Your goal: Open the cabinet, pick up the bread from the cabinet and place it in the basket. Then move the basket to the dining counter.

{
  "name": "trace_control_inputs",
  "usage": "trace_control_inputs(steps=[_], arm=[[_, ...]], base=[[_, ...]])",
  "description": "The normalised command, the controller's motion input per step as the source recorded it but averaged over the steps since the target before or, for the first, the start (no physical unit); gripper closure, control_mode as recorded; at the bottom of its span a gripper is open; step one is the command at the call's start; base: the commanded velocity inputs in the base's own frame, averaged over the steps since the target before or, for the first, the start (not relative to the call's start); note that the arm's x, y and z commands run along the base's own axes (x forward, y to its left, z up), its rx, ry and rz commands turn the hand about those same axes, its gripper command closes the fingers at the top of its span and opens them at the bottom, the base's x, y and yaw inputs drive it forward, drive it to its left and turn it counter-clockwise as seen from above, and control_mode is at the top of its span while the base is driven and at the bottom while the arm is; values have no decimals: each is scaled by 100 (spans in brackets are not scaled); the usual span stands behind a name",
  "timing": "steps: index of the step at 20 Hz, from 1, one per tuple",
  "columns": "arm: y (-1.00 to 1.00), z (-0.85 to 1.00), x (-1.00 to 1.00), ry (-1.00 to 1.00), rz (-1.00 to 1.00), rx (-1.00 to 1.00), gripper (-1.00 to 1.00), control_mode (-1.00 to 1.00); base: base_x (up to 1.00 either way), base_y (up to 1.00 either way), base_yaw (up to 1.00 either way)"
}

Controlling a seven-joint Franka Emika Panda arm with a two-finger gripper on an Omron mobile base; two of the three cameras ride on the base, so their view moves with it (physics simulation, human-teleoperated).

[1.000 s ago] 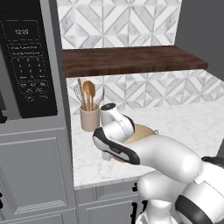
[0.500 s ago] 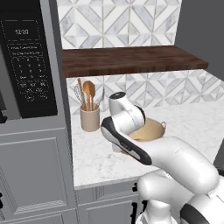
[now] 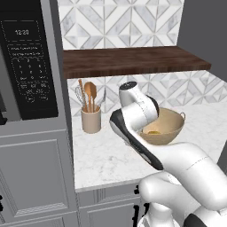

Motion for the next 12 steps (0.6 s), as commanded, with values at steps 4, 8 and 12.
trace_control_inputs(steps=[4, 8, 12], arm=[[-12, 66, -49, -1, -16, -4, 100, -100], [0, 55, -83, -9, -5, 0, 100, -100], [0, 40, -67, -10, -1, -1, 100, -100]], base=[[0, 0, 0], [0, 0, 0], [0, 0, 0]])
